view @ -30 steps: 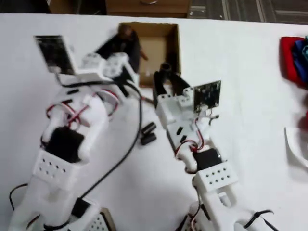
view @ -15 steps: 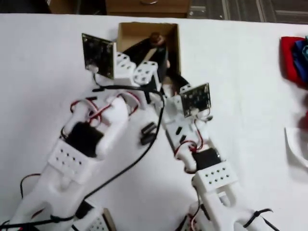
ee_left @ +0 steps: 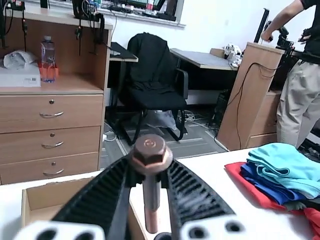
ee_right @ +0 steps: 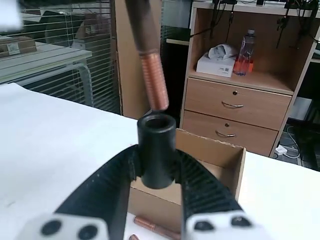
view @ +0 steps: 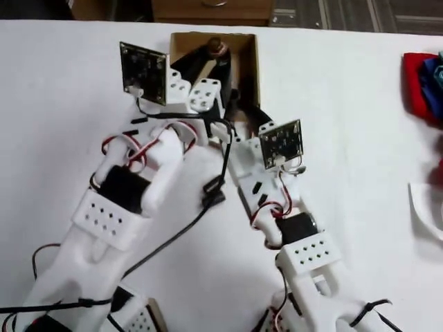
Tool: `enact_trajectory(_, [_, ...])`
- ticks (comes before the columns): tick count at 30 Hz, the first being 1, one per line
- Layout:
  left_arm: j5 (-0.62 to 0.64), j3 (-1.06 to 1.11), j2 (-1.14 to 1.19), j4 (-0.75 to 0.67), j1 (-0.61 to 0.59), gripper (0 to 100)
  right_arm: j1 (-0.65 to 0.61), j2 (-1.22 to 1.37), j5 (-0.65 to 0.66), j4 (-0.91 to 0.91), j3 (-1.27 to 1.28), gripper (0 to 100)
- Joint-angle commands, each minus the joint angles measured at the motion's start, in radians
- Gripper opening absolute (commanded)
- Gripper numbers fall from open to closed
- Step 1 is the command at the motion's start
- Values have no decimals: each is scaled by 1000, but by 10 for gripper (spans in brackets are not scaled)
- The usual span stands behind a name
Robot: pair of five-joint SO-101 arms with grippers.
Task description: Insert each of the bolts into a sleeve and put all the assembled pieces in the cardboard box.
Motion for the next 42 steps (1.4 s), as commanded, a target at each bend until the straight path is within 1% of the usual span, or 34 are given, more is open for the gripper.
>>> enact_trajectory(1, [-5, -10, 0, 2, -3, 27, -5, -2, 11, -27, -8, 22])
enact_trajectory(9, [-5, -19, -6, 63, 38, 27, -4, -2, 11, -27, -8, 22])
enact_trajectory(18, [-12, -13, -114, 63, 31, 27, -5, 5, 11, -27, -8, 22])
enact_trajectory(28, [-6, -10, -132, 140, 32, 27, -5, 5, 11, -27, -8, 22])
enact_trajectory(34, [-6, 68, -130, 127, 38, 27, -7, 5, 11, -25, -8, 22])
enact_trajectory(38, [-6, 104, -130, 41, 37, 27, -7, 5, 11, -25, -8, 22])
enact_trajectory(42, [-6, 105, -130, 26, 35, 27, -7, 5, 11, -25, -8, 22])
